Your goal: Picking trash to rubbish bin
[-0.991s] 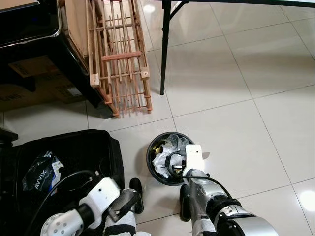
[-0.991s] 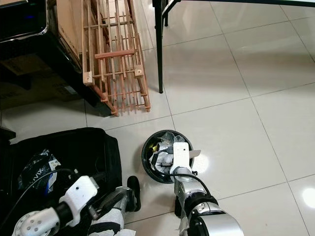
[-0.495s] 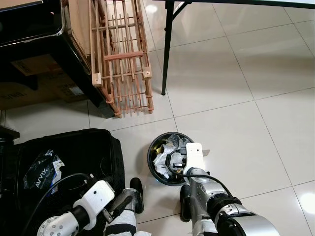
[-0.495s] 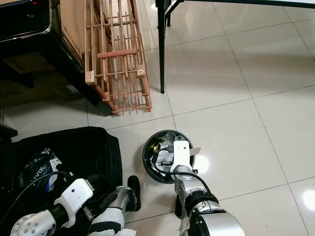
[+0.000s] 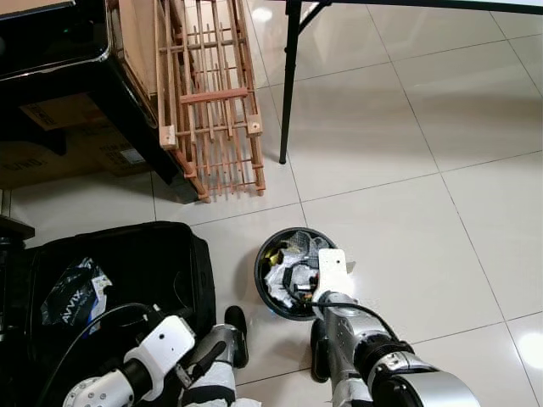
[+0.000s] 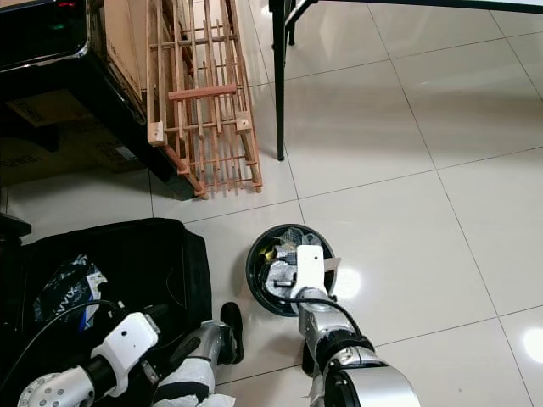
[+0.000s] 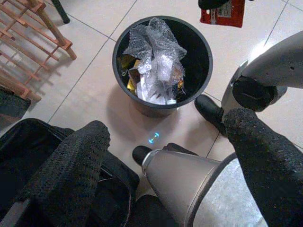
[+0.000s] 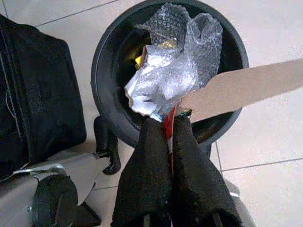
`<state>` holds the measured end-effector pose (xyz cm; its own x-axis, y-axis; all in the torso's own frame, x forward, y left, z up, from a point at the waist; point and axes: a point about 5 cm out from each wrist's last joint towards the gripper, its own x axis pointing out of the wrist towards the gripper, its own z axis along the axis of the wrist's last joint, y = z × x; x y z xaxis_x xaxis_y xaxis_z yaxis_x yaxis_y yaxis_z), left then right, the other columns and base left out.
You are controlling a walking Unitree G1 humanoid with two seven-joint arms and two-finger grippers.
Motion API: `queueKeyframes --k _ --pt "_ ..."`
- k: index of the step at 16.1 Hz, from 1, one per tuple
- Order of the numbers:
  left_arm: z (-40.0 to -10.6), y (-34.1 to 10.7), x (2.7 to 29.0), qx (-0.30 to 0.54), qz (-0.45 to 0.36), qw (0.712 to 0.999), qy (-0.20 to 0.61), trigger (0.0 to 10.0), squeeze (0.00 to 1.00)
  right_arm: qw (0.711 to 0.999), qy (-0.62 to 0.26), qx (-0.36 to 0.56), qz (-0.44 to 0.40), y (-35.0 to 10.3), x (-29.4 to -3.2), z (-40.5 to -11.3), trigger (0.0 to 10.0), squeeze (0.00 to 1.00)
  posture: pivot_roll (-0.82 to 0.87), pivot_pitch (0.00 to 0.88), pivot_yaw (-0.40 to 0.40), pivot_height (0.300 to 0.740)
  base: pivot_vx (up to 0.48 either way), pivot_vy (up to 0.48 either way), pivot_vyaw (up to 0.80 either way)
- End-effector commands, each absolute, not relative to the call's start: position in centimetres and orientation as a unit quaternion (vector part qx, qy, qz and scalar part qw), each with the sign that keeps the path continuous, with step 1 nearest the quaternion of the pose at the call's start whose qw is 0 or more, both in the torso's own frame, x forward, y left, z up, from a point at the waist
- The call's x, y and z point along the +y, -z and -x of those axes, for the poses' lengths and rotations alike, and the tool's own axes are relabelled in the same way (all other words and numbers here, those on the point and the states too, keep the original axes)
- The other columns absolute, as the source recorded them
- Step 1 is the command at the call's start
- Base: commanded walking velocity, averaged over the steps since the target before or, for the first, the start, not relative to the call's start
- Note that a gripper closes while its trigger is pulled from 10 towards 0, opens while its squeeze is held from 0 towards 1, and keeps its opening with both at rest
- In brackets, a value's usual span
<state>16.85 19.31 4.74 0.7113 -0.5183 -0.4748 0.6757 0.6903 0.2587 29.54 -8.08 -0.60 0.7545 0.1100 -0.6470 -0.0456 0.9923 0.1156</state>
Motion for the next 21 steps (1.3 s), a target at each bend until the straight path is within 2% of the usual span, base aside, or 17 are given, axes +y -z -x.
queueKeyframes --k 1,3,4,5,15,19,21 --pt "-15.8 -4.0 19.9 0.210 -0.214 0.895 0.329 10.0 0.00 0.921 -0.045 0.383 -0.055 1.9 -7.6 -28.1 10.0 0.00 0.23 0.450 0.055 0.740 0.000 0.000 0.00" --pt "-15.7 -4.0 19.9 0.210 -0.215 0.896 0.328 10.0 0.00 0.925 -0.052 0.372 -0.051 1.6 -7.3 -28.4 10.0 0.00 0.24 0.453 0.054 0.740 0.000 0.000 0.00" --pt "-15.5 -4.0 19.9 0.210 -0.215 0.896 0.329 10.0 0.00 0.930 -0.055 0.361 -0.051 1.2 -7.1 -28.8 10.0 0.28 0.24 0.453 0.054 0.740 0.000 0.000 0.00" --pt "-15.4 -3.9 19.9 0.210 -0.214 0.895 0.329 10.0 0.00 0.931 -0.058 0.357 -0.053 1.0 -7.0 -28.9 10.0 1.00 0.24 0.453 0.054 0.740 0.000 0.000 0.00" --pt "-15.2 -3.8 19.9 0.214 -0.217 0.894 0.330 10.0 0.00 0.932 -0.061 0.352 -0.057 1.0 -6.9 -28.9 10.0 1.00 0.24 0.456 0.056 0.740 0.000 0.000 0.00" --pt "-15.6 -3.7 19.8 0.211 -0.217 0.895 0.328 10.0 0.00 0.935 -0.053 0.348 -0.051 1.0 -7.6 -29.1 10.0 1.00 0.24 0.438 0.053 0.740 0.000 0.000 0.00" --pt "-16.2 -3.8 19.3 0.199 -0.215 0.898 0.329 10.0 0.00 0.944 -0.035 0.328 -0.030 0.7 -8.8 -29.5 10.0 1.00 0.23 0.409 0.049 0.740 0.000 0.000 0.00"
